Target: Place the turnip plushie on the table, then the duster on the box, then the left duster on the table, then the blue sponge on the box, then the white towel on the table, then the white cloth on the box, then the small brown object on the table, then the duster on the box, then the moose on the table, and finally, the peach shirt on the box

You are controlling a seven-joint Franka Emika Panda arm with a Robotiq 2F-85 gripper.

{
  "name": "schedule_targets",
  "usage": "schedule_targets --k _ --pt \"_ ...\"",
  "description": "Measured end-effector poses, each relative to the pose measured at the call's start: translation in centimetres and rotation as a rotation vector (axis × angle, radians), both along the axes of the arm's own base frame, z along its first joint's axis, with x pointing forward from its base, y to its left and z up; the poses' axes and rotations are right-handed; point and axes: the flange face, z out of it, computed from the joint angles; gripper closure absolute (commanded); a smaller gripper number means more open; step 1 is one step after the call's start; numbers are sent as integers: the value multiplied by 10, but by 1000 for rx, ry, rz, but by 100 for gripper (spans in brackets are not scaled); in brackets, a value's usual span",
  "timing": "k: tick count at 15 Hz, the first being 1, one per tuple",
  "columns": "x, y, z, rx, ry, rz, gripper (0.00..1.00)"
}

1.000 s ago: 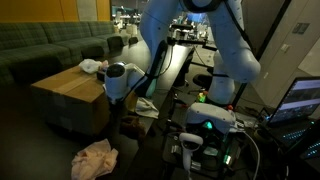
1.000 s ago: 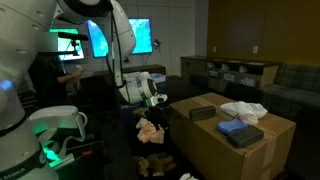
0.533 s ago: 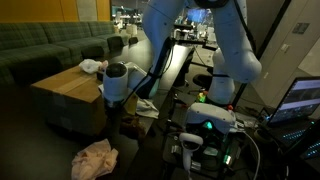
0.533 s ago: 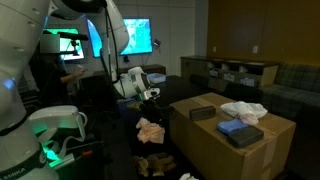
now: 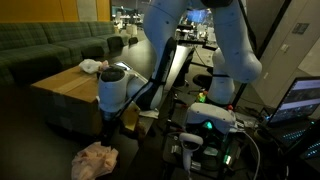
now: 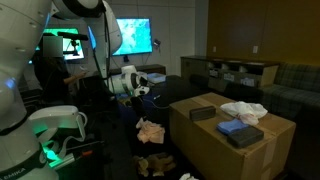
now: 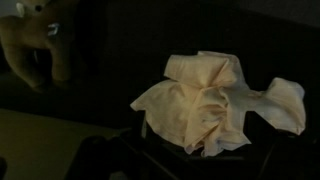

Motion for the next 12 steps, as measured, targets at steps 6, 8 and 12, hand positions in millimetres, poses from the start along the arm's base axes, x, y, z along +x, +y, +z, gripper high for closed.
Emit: schedule_targets --k 6,8,12 --pt "-14 37 -2 108 31 -109 0" --pt "-12 45 -6 123 16 -117 0" --pt "-4 58 -21 131 -17 -110 0"
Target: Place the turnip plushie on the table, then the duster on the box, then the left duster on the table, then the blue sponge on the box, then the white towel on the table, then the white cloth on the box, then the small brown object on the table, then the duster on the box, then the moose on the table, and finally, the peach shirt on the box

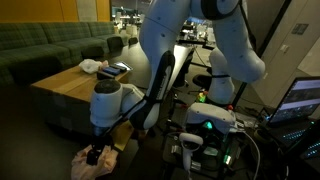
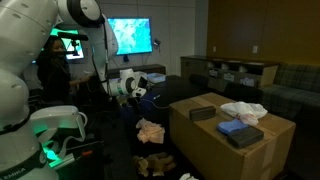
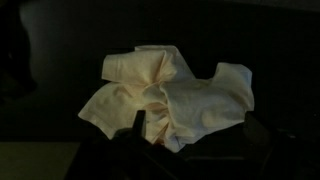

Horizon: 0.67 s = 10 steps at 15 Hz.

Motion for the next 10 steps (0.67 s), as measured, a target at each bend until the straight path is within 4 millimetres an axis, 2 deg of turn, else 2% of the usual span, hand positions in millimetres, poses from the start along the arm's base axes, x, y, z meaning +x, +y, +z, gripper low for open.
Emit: schedule_targets --k 5,10 --pt "3 18 -18 24 12 61 0" --pt "6 38 -20 62 22 147 0"
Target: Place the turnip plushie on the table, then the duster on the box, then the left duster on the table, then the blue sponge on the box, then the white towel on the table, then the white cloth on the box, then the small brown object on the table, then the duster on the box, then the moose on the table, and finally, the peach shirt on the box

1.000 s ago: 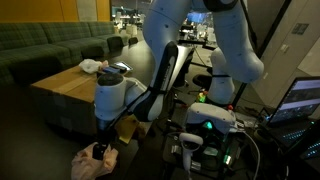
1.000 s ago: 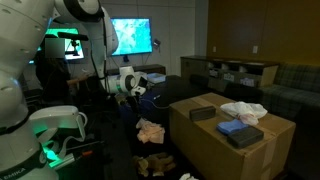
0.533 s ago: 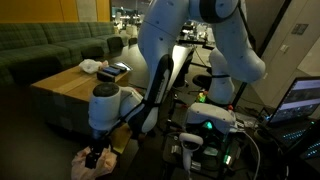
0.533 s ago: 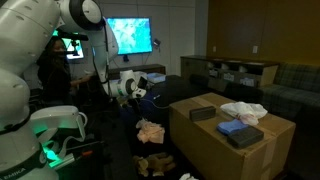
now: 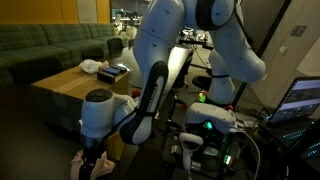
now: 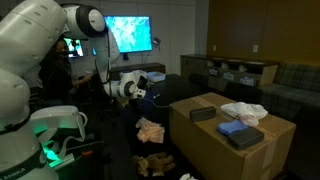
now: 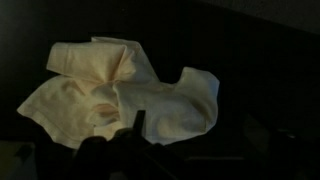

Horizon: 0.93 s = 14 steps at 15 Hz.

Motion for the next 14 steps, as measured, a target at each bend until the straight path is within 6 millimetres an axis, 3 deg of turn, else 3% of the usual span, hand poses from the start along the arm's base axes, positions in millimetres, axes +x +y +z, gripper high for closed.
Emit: schedule_targets --k 6,14 --pt "15 1 -7 18 -9 39 0" --pt "34 -15 -53 -32 -14 69 0"
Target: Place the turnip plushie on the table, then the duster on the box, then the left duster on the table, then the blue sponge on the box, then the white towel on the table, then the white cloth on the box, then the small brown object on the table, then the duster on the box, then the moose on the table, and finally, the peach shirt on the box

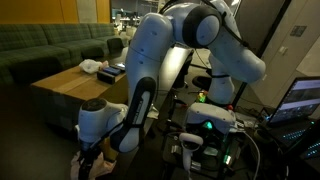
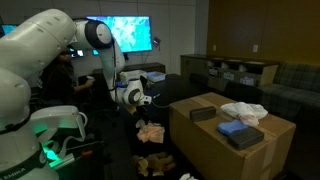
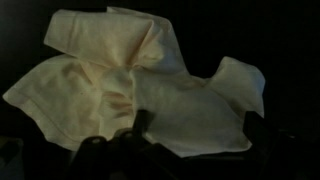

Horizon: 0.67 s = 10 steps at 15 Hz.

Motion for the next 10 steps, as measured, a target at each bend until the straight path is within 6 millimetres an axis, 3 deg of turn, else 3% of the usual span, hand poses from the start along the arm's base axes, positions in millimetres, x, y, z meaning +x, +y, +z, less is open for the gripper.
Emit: schedule_targets --k 10 --pt "-5 -4 -40 -69 -10 58 0"
